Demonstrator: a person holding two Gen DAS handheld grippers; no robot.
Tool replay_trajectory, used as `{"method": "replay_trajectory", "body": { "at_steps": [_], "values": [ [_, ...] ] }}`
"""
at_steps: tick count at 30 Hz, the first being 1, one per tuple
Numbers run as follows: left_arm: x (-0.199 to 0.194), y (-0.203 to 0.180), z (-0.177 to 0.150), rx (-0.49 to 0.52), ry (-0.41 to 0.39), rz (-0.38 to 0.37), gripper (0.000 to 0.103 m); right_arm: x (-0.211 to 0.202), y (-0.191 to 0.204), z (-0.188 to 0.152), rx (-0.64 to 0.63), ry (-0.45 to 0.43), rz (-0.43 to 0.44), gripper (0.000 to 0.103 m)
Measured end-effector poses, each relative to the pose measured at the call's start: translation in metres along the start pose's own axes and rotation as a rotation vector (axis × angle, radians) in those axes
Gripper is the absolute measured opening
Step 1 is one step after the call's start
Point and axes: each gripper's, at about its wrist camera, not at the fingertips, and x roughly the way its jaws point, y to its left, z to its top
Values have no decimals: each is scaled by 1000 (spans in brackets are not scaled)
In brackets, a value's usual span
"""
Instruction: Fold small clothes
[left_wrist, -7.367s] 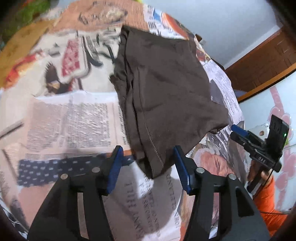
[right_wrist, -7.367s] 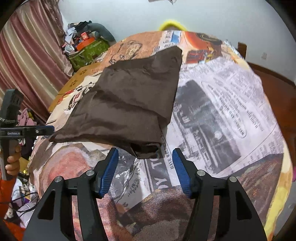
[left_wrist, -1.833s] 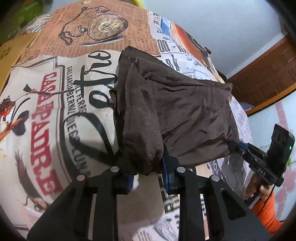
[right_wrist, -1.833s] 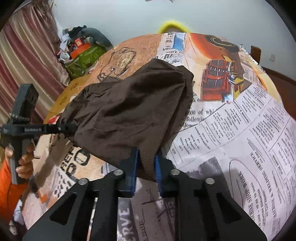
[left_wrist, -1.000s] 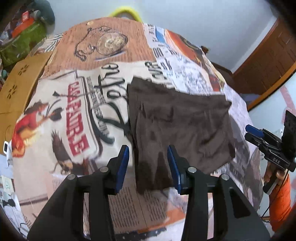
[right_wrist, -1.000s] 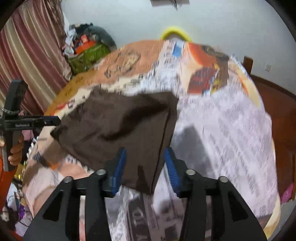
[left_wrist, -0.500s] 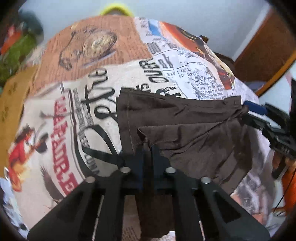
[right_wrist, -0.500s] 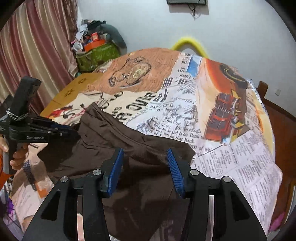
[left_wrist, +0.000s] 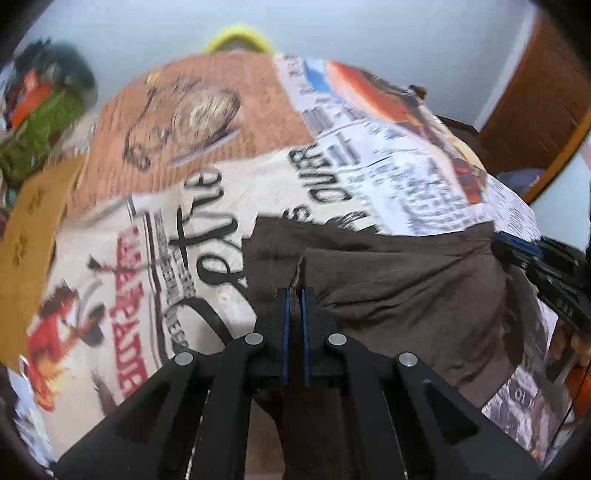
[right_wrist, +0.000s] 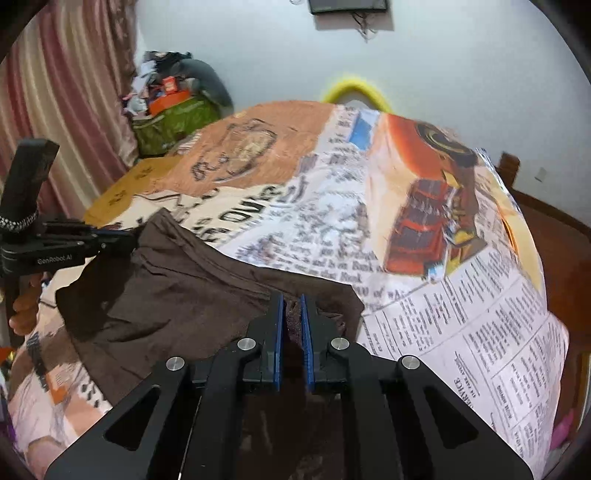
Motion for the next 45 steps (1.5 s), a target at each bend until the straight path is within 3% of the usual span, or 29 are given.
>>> {"method": "replay_trajectory", "body": {
  "at_steps": [3, 6, 9, 11, 13, 17, 23, 28, 34, 37, 39, 41, 43, 45],
  "values": [
    [0, 12, -4, -76, 6, -31, 7, -1, 2, 1, -1, 0, -15, 10],
    [-13, 16, -5, -88, -1, -23, 12, -10, 3, 3, 3, -11, -16, 16],
    [-31, 18, -8, -94, -30, -17, 34, -24, 0, 4, 32, -30, -13, 32],
    [-41, 19, -10, -102, -49, -9, 67, -33, 0, 0, 58, -40, -3, 54],
    [-50, 20, -16, -106, -60, -23, 72, -41, 0, -6, 77, -49, 4, 59],
    [-43, 19, -28, -115, 0, -59, 72, -45, 0, -23, 115, -2, 9, 69],
    [-10, 24, -40, -170, 114, -119, 72, -34, -4, -49, 192, 76, 72, 70],
    [3, 25, -34, -189, 133, -193, 72, -16, -4, -53, 200, 120, 109, 70],
    [19, 17, -22, -165, 142, -219, 69, -6, -8, -46, 225, 88, 151, 70],
    [23, 13, -20, -156, 136, -205, 60, 0, -11, -42, 241, 72, 159, 65],
    [23, 15, -20, -165, 133, -206, 48, 5, -11, -41, 250, 75, 155, 61],
    [23, 20, -21, -201, 138, -240, 25, 7, -12, -41, 253, 73, 142, 51],
    [24, 24, -23, -237, 140, -276, 21, 8, -12, -43, 245, 68, 117, 41],
    [22, 21, -24, -227, 124, -263, 20, 7, -12, -44, 236, 68, 98, 34]
  ]
}}
